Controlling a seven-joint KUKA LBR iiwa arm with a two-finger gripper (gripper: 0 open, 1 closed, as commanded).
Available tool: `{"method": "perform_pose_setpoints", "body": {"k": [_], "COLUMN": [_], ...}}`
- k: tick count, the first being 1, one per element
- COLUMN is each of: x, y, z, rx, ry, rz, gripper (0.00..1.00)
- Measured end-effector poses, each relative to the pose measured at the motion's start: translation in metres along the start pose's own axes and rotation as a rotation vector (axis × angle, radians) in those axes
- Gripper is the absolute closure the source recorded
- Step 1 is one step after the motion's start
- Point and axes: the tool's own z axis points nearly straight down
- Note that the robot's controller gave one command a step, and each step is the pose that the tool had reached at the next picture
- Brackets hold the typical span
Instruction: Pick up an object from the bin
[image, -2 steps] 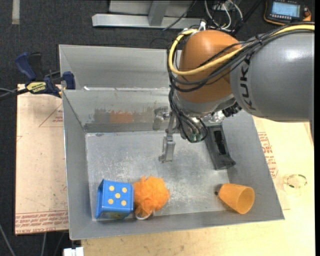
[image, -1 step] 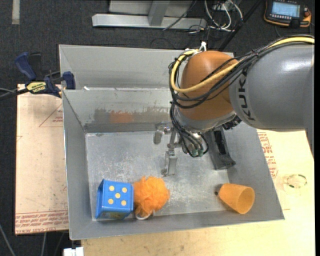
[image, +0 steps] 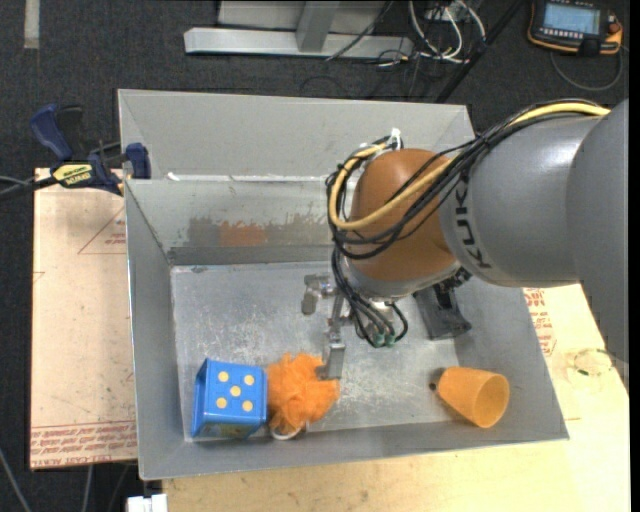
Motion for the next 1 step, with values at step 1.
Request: {"method": "perform_pose_setpoints", "body": {"k": [1], "x": [0.0334], "y": [-0.0045], "z": [0.0442], "rx": [-0.005], "ry": [0.007], "rz": [-0.081], "gripper": [0.0]}}
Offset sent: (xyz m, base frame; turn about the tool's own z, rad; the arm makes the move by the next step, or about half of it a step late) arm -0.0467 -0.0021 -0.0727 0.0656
